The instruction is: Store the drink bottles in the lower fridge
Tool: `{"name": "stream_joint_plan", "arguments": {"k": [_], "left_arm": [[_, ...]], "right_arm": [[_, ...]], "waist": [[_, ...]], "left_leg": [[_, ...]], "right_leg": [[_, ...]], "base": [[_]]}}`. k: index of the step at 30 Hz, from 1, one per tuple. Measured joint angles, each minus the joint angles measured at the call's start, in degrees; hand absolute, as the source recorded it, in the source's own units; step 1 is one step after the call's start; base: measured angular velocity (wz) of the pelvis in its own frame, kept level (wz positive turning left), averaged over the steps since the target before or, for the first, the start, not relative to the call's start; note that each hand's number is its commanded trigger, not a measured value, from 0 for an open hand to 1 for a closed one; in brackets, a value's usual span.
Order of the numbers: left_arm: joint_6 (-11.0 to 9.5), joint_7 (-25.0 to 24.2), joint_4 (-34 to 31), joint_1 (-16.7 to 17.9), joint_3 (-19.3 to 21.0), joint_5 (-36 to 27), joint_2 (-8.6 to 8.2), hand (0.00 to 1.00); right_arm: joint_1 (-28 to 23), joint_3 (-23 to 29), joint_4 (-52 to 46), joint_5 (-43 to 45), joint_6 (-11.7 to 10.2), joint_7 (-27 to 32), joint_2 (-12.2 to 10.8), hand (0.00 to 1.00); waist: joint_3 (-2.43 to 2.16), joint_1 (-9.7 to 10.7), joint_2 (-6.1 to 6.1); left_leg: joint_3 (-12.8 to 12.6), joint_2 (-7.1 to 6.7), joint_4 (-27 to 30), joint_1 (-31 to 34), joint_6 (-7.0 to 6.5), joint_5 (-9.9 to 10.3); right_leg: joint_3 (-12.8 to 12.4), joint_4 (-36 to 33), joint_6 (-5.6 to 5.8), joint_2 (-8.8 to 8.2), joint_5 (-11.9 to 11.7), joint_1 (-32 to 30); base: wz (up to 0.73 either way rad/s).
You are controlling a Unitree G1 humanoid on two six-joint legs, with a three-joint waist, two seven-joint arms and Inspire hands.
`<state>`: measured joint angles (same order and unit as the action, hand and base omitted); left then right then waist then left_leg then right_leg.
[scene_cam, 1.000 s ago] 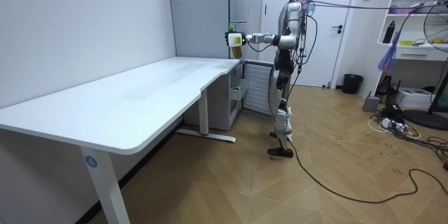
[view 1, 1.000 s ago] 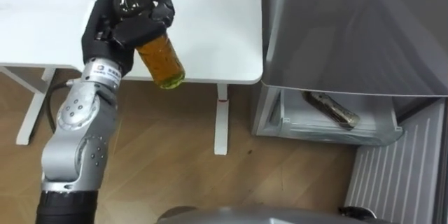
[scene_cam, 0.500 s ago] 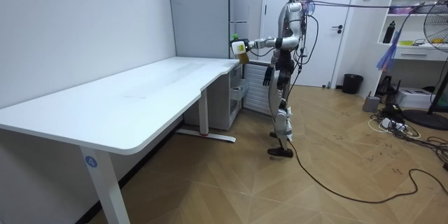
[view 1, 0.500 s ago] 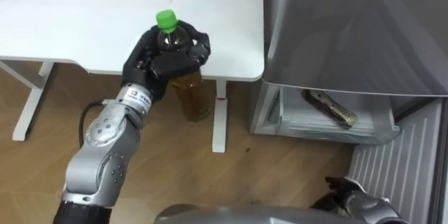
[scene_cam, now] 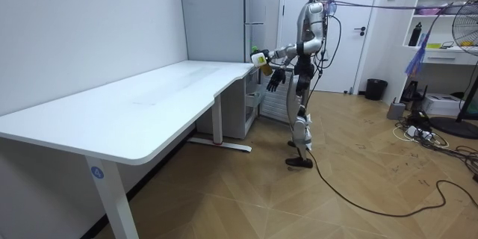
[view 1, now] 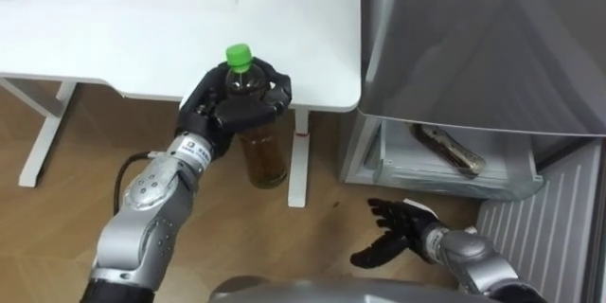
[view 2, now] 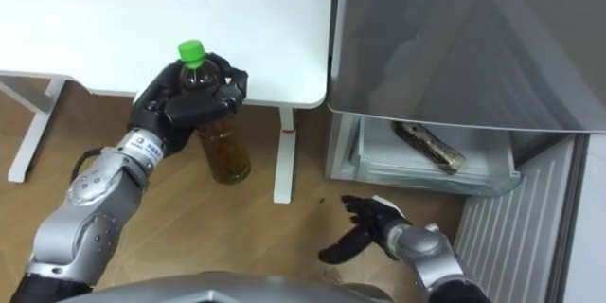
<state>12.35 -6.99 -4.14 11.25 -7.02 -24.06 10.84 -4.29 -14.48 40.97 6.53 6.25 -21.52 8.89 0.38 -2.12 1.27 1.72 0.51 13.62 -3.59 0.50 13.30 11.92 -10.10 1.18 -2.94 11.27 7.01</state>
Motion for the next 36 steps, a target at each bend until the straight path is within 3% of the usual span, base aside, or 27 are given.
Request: {"name": "stream_joint_plan", "arguments": {"k": [4, 9, 15, 20, 25, 36], "left_arm": [[-0.1, 0.0, 0.1, 0.7, -0.1, 0.0, -0.18, 1.0], [-1.9, -0.7, 1.6, 0.7, -0.2, -0.1, -0.34, 1.0], [-2.1, -2.6, 1.8, 0.7, -1.1, -0.1, -0.53, 1.0], [-3.1, -2.4, 4.8, 0.6, -3.3, -0.1, -0.27, 1.0], [-3.1, -2.6, 7.6, 0.6, -5.0, -0.1, -1.1, 1.0], [-3.1, -6.2, 7.9, 0.7, -7.4, -0.1, -1.23, 1.0]], "right_arm": [[-0.3, 0.0, -3.0, 0.0, 0.1, -2.9, 0.0, 0.0], [-0.4, 0.1, -7.2, -3.3, 0.1, -8.6, 0.4, 0.0], [-0.4, -0.2, -8.0, -10.9, 0.0, -14.6, 0.2, 0.0], [-0.4, -1.9, -8.0, -16.2, 0.0, -15.0, 0.4, 0.0], [-0.4, -2.9, -8.1, -20.5, 0.1, -16.8, 0.0, 0.0], [-2.6, -2.8, -13.6, -29.4, 1.4, -19.5, -0.1, 0.0]], "waist": [[0.02, 0.1, 0.03], [0.09, 0.2, 0.15], [0.22, 0.1, 1.16], [0.27, 0.2, 1.17], [0.64, 0.3, 1.13], [0.52, 0.3, 1.07]], "left_leg": [[-0.1, 0.03, 0.0, 0.0, 0.0, 0.0], [-0.1, 0.05, 0.1, 0.0, -0.01, 0.0], [0.0, 0.03, 1.1, 0.6, -0.03, 0.0], [-0.1, 0.06, 1.1, 0.5, -0.03, 0.0], [-0.2, 0.08, 0.7, 0.2, -0.07, 0.1], [-0.4, 0.18, 0.3, 0.5, -0.09, 0.1]], "right_leg": [[-0.3, -0.6, 0.09, -0.03, 0.1, -0.2], [-0.2, -0.7, 0.08, -0.02, 0.1, -0.2], [0.1, -0.6, 0.07, -0.06, 0.1, -0.4], [0.1, -0.7, 0.05, -0.06, 0.0, -0.4], [-0.1, -0.8, 0.04, -0.01, 0.0, -0.3], [0.1, -1.7, 0.05, -0.09, 0.0, -1.2]], "base": [[-0.02], [0.0], [0.01], [0.0], [-0.02], [0.0]]}}
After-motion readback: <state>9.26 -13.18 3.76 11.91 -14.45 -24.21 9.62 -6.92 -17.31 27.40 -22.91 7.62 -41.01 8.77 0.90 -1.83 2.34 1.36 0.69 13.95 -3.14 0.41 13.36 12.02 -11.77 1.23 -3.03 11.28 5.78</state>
